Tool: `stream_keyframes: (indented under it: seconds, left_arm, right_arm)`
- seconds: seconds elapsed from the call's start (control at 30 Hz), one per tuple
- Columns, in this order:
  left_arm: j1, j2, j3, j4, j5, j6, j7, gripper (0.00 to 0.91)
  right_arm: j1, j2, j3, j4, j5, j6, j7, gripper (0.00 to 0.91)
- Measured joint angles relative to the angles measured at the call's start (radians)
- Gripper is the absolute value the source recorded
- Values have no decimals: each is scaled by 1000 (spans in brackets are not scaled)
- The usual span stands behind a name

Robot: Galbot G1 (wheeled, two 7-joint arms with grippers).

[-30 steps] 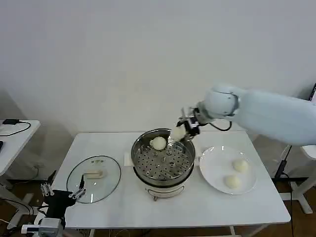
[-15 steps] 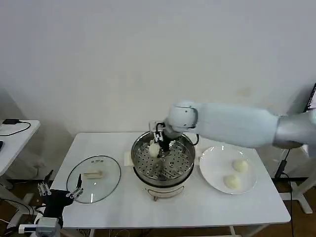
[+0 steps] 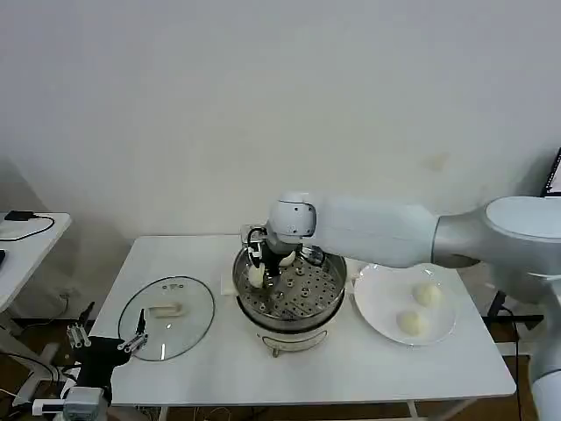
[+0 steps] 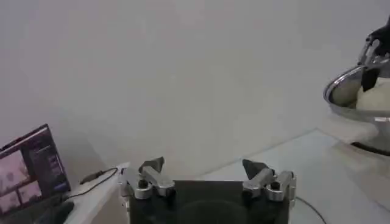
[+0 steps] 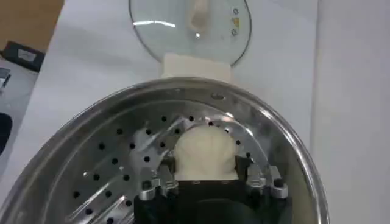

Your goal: Take steamed baozi put them in steamer then cover it.

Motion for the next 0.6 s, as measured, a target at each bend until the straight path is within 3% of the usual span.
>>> stream_keyframes:
  seconds: [0.1, 0.17, 0.6]
  left_arm:
    - [-1, 1, -2, 0, 0, 0, 0, 907]
    - [-2, 1, -2, 0, -1, -1, 0, 907]
    - [-1, -7, 9, 0, 4, -1, 1, 907]
  right_arm:
    - [-7, 14, 4, -19, -4, -1, -1, 645]
    - [-8, 20, 5, -26, -7, -3, -3, 907]
    - [26, -10, -6, 15, 9, -13, -10, 907]
